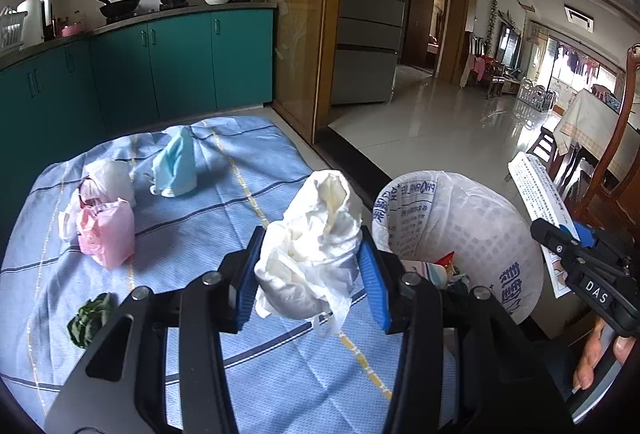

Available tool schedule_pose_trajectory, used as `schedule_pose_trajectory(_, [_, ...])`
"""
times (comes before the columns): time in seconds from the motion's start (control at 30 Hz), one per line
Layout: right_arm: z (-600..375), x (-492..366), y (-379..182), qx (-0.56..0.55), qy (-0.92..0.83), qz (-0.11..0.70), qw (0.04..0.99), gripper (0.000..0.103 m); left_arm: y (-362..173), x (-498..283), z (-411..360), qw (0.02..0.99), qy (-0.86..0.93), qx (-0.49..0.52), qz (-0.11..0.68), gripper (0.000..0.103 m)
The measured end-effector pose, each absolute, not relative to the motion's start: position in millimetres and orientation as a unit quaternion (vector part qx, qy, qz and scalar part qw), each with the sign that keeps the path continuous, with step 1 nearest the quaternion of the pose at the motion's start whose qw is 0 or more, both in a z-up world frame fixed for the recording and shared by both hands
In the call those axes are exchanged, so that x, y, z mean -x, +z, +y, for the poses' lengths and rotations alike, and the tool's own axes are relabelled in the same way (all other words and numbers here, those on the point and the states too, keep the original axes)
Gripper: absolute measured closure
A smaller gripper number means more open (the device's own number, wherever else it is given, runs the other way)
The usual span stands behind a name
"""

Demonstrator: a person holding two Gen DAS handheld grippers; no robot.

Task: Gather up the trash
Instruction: 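Open both grippers over the wastebasket to drop the box and tissue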

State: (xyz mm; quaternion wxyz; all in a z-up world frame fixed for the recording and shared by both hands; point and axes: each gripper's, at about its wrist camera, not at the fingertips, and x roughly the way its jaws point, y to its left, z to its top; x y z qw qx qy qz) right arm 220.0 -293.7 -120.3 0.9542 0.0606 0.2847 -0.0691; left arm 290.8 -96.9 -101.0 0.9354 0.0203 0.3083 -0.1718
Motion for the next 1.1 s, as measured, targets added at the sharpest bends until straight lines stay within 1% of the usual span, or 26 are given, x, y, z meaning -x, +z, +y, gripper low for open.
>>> schedule_pose_trajectory(0.13, [-309, -227, -138, -0.079, -0.07, 0.304, 0.947, 0.06, -109, -300, -105, 0.926, -0.184, -0.004, 0.329, 0.057])
schedule_pose_trajectory(0.3, [-327, -241, -162, -0.103, -0.078, 0.327, 0.936, 0.06, -117, -310, -115, 0.921, -0.189, -0.009, 0.341, 0.057])
schedule_pose_trajectory(0.47, [-337, -255, -178, -0.119, -0.079, 0.341, 0.929, 0.06, -125, -332, -140, 0.907, -0.217, -0.001, 0.361, 0.057])
schedule_pose_trajectory(0.6, [-345, -258, -184, -0.123, -0.093, 0.341, 0.927, 0.06, -131, -346, -170, 0.898, -0.241, -0.025, 0.366, 0.057])
schedule_pose_trajectory(0.77, [-370, -253, -188, -0.171, -0.11, 0.329, 0.922, 0.06, -148, -352, -210, 0.874, -0.29, -0.034, 0.388, 0.057])
schedule_pose_trajectory(0.8, [-373, -252, -188, -0.179, -0.114, 0.326, 0.921, 0.06, -150, -350, -217, 0.87, -0.303, -0.038, 0.387, 0.054])
schedule_pose_trajectory(0.83, [-377, -250, -188, -0.187, -0.12, 0.321, 0.921, 0.06, -151, -347, -221, 0.867, -0.313, -0.042, 0.386, 0.047])
schedule_pose_trajectory(0.87, [-380, -248, -188, -0.192, -0.125, 0.315, 0.921, 0.06, -152, -344, -225, 0.864, -0.323, -0.046, 0.383, 0.044])
schedule_pose_trajectory(0.9, [-381, -248, -187, -0.194, -0.127, 0.311, 0.922, 0.06, -151, -340, -229, 0.865, -0.328, -0.051, 0.377, 0.037])
schedule_pose_trajectory(0.93, [-381, -247, -188, -0.194, -0.129, 0.31, 0.922, 0.059, -150, -337, -231, 0.867, -0.329, -0.055, 0.371, 0.033])
schedule_pose_trajectory(1.03, [-379, -246, -187, -0.186, -0.129, 0.309, 0.924, 0.059, -144, -330, -230, 0.876, -0.318, -0.061, 0.358, 0.026])
schedule_pose_trajectory(1.1, [-377, -246, -186, -0.179, -0.126, 0.309, 0.925, 0.059, -139, -329, -221, 0.889, -0.294, -0.058, 0.347, 0.026])
